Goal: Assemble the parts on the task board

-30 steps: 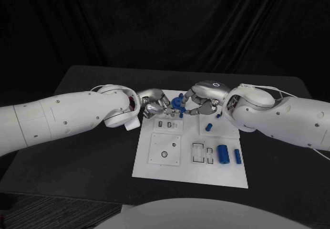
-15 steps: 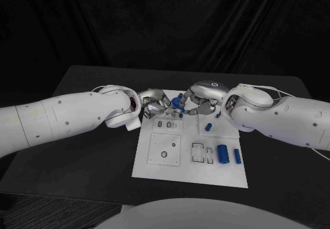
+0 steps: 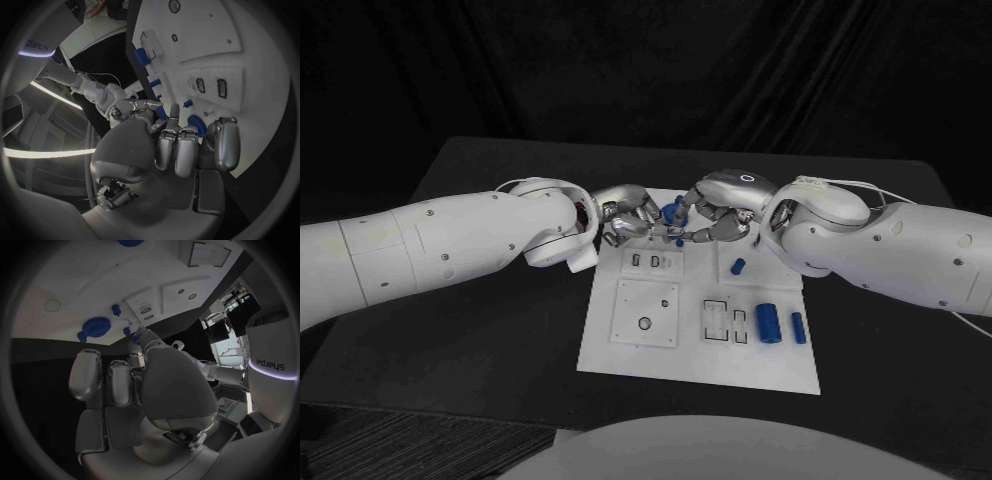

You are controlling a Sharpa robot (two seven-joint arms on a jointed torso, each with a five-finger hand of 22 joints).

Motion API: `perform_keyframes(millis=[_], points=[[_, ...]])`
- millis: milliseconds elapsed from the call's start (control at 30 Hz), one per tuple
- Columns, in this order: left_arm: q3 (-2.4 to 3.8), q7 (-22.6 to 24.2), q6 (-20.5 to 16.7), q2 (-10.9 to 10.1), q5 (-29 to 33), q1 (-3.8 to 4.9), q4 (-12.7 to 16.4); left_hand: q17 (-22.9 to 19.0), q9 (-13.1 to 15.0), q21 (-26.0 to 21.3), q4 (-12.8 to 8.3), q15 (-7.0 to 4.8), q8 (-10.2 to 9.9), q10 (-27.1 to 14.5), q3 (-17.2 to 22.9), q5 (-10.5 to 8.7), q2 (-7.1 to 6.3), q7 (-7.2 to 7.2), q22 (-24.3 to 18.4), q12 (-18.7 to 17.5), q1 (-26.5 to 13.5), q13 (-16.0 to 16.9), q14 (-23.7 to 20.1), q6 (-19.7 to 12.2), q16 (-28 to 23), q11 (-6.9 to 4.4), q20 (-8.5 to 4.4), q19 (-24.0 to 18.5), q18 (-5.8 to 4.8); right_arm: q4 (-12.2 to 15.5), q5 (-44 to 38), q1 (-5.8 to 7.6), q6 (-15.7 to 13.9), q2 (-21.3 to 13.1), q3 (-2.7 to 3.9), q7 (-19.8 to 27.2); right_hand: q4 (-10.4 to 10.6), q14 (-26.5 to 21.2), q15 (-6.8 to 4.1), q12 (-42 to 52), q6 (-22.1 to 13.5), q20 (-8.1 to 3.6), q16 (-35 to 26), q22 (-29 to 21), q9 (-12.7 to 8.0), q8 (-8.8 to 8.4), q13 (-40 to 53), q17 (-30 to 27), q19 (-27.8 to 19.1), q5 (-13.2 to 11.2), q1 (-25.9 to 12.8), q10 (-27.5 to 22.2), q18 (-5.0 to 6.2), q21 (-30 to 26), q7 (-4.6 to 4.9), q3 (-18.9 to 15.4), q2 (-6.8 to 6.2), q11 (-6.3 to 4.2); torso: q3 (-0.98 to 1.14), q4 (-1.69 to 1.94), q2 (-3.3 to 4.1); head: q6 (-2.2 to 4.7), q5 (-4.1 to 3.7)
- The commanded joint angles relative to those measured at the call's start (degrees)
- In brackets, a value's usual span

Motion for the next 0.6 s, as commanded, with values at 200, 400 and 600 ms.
perform_keyframes(millis=[200,400,600], points=[[0.05,1.82,0.34,0.86,0.22,-0.26,-0.52,15.09,-1.22,-0.35,-0.74,0.04,0.64,6.01,0.37,5.34,0.4,-0.28,10.36,-0.03,4.33,15.02,5.95,0.61,0.15,-0.16,-0.15,-0.34,0.5,-0.1,0.02,0.07,-0.47,0.4,0.04,-0.82,0.06,3.74,0.39,0.23,0.4,0.2,0.21,9.69,8.86,0.21,12.36,3.92,0.13,-0.33,0.1,4.17,-0.86,0.29,0.09,0.39,0.45,0.36,-0.02,-0.03,-0.04,-0.01,-0.04],[0.05,2.17,0.49,1.17,0.22,-0.39,-0.82,15.09,-1.39,-0.49,-2.97,-0.5,1.99,6.01,2.57,10.09,0.23,-1.08,10.64,-0.03,8.78,15.02,5.95,2.09,0.15,-0.84,-0.6,-0.21,0.51,-0.09,0.02,0.07,-0.67,0.47,0.04,-0.84,0.05,3.74,0.4,0.22,0.4,0.21,0.21,9.67,8.88,0.18,12.34,3.92,0.11,-0.42,0.1,4.16,-0.85,0.21,0.1,0.42,0.47,0.37,0.0,-0.06,-0.04,-0.01,-0.13],[0.05,2.93,0.12,1.19,0.22,-0.47,-1.0,15.09,1.64,-0.25,-4.95,-1.34,5.7,6.01,5.72,13.37,-0.36,-2.08,11.07,-0.03,11.31,15.02,5.95,2.91,0.15,-1.79,-1.44,0.39,0.38,-0.06,0.02,0.07,-0.31,0.38,0.04,-1.05,0.02,3.74,0.41,0.25,0.39,0.22,0.18,9.67,8.89,0.13,12.4,3.88,0.12,-0.57,0.12,4.2,-0.84,0.21,0.12,0.47,0.51,0.38,-0.01,-0.06,-0.02,-0.01,-0.16]])
